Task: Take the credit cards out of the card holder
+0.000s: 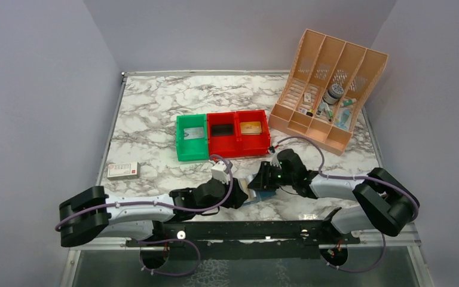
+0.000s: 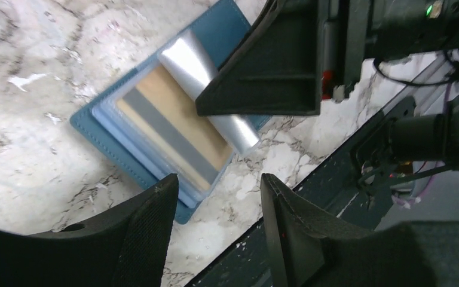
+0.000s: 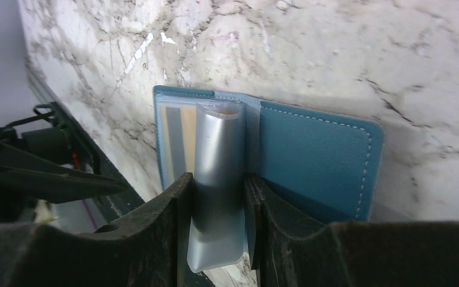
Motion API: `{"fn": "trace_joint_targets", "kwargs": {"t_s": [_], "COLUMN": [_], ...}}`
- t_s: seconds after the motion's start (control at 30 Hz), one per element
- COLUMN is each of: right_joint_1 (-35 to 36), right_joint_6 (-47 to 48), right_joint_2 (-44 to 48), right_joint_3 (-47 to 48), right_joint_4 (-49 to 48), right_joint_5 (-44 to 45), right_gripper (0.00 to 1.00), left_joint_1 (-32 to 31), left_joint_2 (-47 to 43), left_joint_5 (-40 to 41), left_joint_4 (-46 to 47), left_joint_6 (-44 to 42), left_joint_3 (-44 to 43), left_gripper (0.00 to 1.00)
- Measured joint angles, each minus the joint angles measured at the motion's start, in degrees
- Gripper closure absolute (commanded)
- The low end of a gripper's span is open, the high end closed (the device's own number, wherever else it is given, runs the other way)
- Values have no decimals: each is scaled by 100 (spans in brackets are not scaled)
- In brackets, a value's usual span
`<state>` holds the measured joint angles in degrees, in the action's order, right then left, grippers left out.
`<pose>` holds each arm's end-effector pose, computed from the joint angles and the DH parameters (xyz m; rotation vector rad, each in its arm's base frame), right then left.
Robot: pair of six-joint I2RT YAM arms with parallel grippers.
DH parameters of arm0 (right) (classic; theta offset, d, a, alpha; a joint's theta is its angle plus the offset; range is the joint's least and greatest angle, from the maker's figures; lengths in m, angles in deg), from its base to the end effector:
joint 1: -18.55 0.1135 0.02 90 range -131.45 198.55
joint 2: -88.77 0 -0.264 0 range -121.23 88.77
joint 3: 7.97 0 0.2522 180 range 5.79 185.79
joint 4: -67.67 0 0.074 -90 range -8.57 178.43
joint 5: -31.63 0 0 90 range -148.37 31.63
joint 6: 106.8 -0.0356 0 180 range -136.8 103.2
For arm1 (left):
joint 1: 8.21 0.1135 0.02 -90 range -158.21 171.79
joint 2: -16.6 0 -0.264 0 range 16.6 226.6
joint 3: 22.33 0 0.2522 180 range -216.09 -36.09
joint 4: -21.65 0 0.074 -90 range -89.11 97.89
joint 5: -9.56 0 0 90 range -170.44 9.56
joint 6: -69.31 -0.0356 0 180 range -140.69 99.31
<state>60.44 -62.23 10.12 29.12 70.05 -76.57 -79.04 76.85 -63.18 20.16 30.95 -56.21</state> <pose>0.1671 0.1648 0.1302 -0.0955 2.5734 1.0517 0.0791 -0.1953 0.1802 0.1672 2.1877 -0.9945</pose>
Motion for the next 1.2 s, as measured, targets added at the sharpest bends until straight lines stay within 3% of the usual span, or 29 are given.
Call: {"fn": "trace_joint_targets", "kwargs": {"t_s": [0.17,0.33,0.63,0.77,1.03,1.2], "right_joint_1": [-433,-542,-575,-575,-575,-573], "right_joint_6": [-540,-769,-925,-957,-1237,-1493], "right_joint_2": [-175,-232,-221,-131,267,302], "right_joint_3": [-483,-612,-693,-706,-1010,-1196], "right_joint_4": [-979,-1362,-1480,-1480,-1484,-1668], "right_joint_5": [-664,-758,-839,-848,-844,-844], "right_gripper": [64,64,64,66,68,68], "left_joint_1": [0,0,-151,-245,-568,-660], "left_joint_2": [931,1506,1462,1217,872,745], "left_joint_5": [-289,-372,-197,96,1126,1449], "left_joint_4": [557,1145,1814,1725,313,-70], "left_joint_6": [-63,13,208,374,817,925], "left_joint_3": [-103,-116,-105,-90,-498,-566], "left_gripper": [40,40,40,39,35,35]}}
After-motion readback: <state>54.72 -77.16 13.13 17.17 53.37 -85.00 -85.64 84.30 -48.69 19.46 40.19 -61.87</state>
